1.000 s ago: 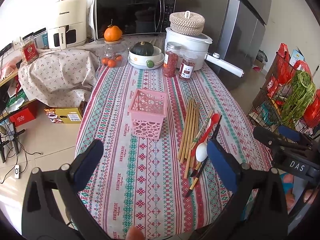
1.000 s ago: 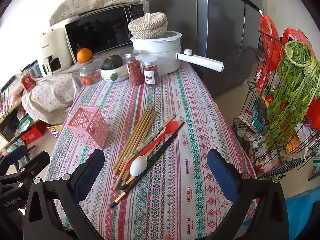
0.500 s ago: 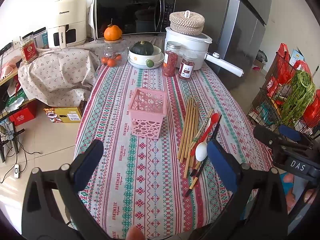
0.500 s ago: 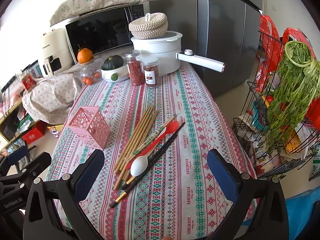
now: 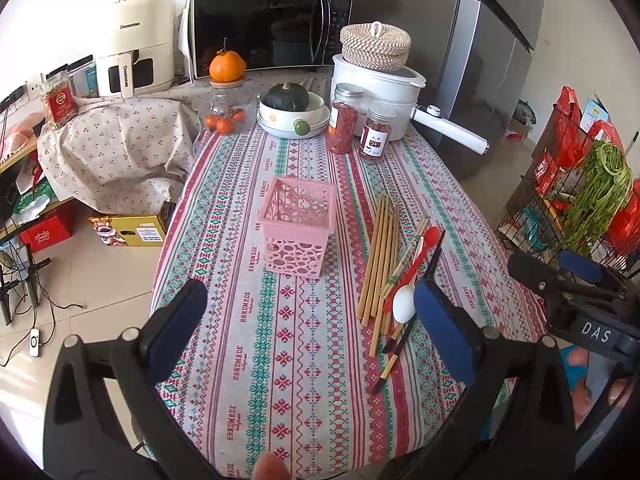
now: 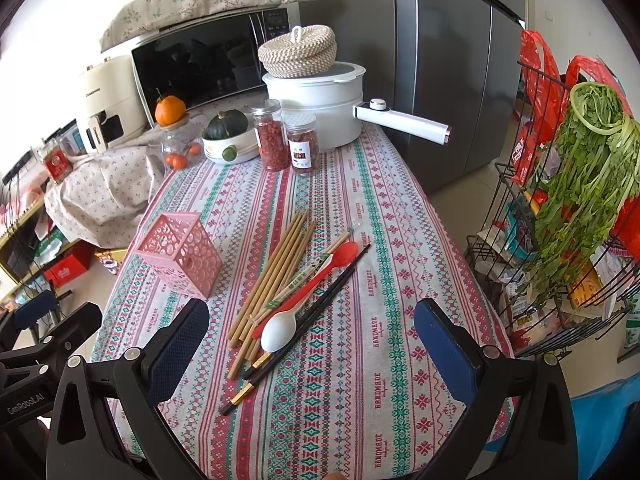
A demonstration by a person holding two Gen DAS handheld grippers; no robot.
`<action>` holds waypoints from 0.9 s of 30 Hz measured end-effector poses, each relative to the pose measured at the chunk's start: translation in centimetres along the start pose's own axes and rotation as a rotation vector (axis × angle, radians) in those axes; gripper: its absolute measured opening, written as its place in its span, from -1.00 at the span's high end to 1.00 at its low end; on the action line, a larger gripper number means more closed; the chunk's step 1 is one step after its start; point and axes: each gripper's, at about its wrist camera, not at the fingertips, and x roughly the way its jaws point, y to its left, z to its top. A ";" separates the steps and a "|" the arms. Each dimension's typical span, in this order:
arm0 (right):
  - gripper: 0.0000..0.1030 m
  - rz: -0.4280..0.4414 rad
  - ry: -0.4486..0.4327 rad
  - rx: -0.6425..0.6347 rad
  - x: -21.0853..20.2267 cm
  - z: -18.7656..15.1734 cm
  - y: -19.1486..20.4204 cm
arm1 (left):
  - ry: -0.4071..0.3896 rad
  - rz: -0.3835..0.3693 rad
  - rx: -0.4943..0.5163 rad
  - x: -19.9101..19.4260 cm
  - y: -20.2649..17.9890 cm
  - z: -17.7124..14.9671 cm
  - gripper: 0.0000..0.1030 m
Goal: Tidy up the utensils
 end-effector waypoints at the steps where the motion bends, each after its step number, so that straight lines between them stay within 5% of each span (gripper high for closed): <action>1: -1.00 0.000 0.002 0.000 0.0 0.0 0.0 | 0.000 0.001 0.000 0.0 0.0 0.0 -0.99; 27: -1.00 0.005 0.006 0.006 -0.1 0.2 -0.7 | -0.003 -0.010 -0.037 1.5 0.5 0.3 -0.99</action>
